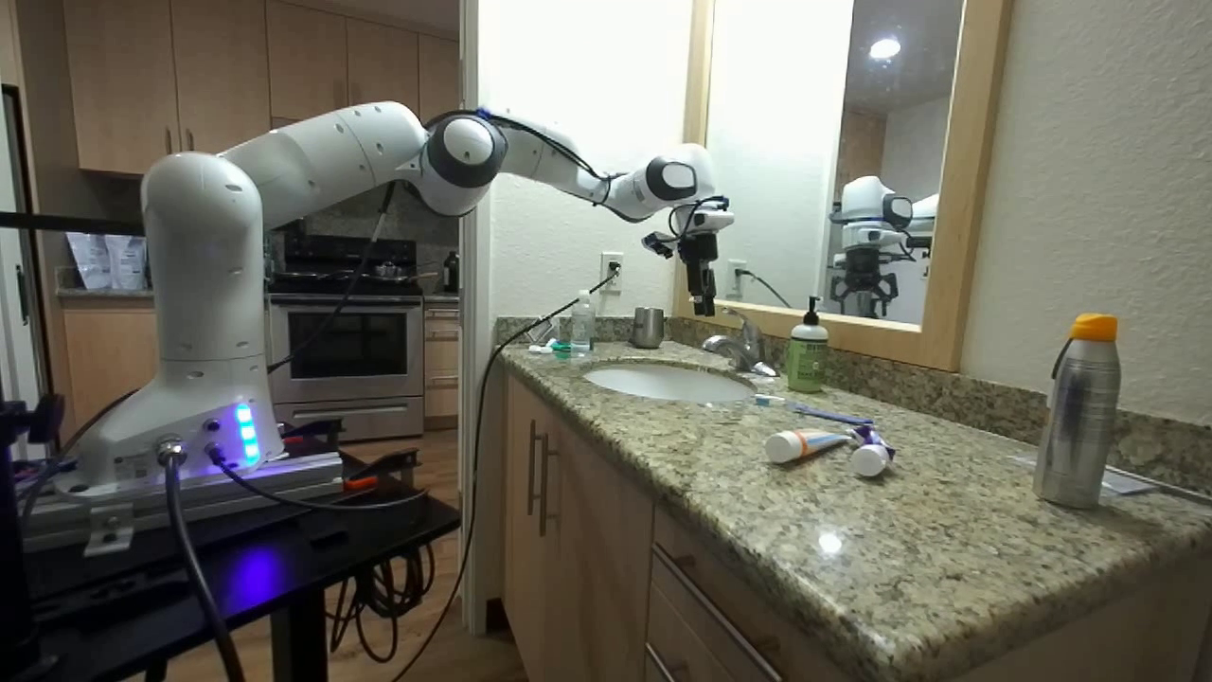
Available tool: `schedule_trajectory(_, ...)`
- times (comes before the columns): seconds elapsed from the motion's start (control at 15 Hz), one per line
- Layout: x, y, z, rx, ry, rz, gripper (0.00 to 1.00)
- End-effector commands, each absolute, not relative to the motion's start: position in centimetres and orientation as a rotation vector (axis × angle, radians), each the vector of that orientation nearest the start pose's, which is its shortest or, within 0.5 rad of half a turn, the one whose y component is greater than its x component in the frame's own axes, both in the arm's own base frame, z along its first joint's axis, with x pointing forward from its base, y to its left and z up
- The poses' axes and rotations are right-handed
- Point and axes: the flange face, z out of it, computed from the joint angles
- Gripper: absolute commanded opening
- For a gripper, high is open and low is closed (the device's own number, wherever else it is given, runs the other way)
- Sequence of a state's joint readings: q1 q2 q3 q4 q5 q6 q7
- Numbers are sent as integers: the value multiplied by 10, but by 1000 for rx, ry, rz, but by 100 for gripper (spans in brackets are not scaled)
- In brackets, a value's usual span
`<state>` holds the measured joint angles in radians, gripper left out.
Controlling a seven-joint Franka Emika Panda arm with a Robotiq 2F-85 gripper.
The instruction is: Push the faucet handle downwards
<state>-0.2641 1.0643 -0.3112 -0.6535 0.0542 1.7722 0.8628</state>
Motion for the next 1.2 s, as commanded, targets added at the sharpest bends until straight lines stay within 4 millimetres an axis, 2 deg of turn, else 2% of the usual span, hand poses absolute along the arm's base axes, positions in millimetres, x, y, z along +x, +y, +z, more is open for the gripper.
schedule_trajectory(0.0,755,-314,391,-2597,1877,-484,100)
schedule_trajectory(0.13,766,-312,407,-2533,1818,-648,100)
schedule_trajectory(0.27,771,-312,410,-2498,1806,-734,100)
schedule_trajectory(0.33,767,-306,411,-2542,1831,-673,100)
schedule_trajectory(0.47,769,-307,413,-2531,1821,-706,100)
schedule_trajectory(1.13,766,-308,384,-2566,1858,-581,100)
